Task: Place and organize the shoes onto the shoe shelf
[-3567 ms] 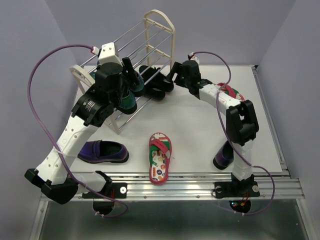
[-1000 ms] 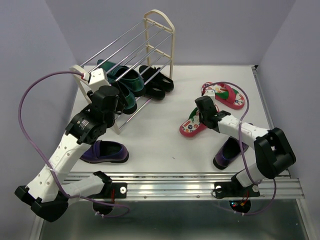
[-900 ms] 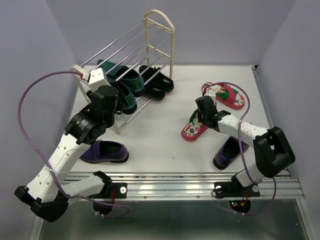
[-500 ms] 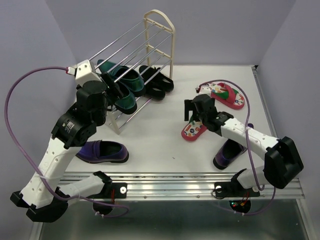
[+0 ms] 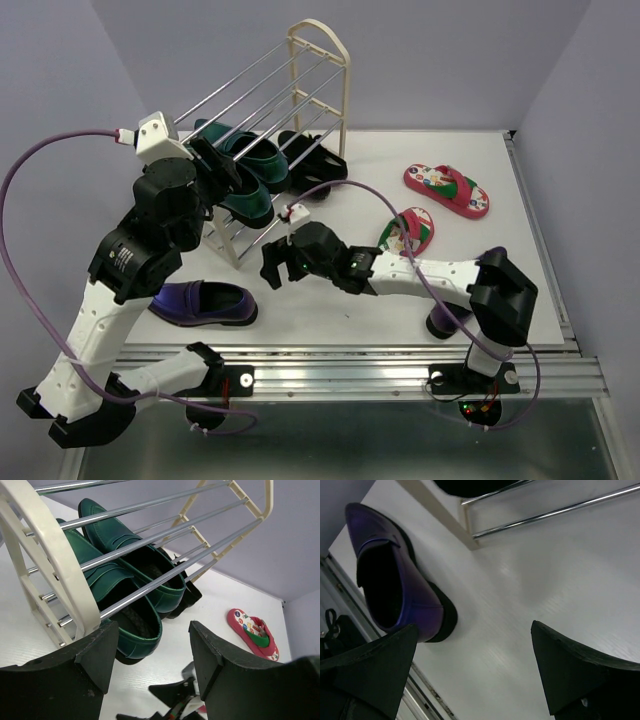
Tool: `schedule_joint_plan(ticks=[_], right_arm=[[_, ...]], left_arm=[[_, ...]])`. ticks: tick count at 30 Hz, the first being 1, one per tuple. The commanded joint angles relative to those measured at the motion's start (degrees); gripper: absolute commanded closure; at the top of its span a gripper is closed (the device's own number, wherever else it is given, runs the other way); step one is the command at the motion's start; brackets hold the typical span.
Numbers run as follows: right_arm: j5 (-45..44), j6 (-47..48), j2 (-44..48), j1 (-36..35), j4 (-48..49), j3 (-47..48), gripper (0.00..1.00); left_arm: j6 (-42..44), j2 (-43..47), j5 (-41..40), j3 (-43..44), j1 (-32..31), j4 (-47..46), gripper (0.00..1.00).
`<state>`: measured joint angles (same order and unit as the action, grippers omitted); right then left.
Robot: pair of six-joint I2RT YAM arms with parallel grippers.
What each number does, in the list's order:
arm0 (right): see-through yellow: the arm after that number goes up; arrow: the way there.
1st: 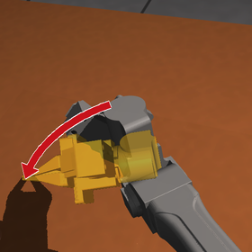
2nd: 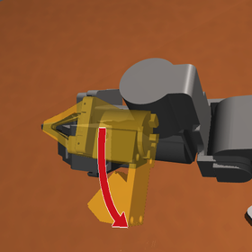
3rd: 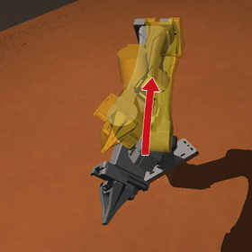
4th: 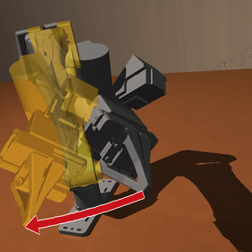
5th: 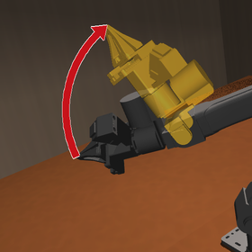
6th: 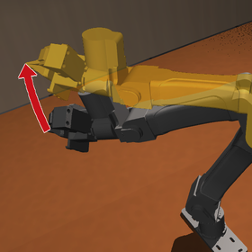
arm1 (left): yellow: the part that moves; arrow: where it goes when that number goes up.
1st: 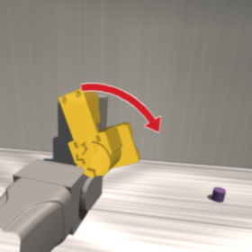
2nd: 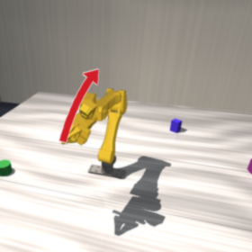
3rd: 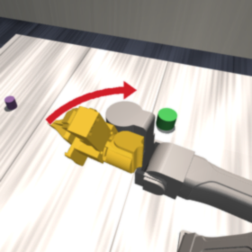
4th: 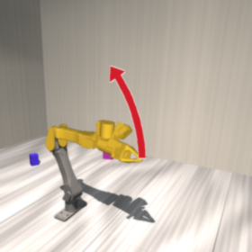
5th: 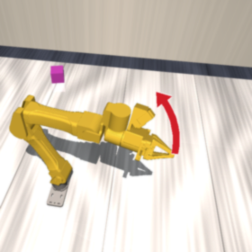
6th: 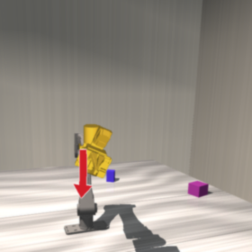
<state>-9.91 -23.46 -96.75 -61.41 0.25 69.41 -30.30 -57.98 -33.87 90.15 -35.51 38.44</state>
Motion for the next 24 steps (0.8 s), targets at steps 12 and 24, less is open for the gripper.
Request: schedule_joint_plan(ticks=[12,24], right_arm=[[8.68,-4.75,-9.86,-5.83,8.63,8.55,0.0],[8.07,-7.74,-16.98,-7.94,5.29,13.03,0.35]], left_arm=[[-1.16,3.22,0.29,-1.64,0.17,-3.1,0.31],[-1.42,4.45,-0.23,-2.61,0.26,-2.75,0.31]])
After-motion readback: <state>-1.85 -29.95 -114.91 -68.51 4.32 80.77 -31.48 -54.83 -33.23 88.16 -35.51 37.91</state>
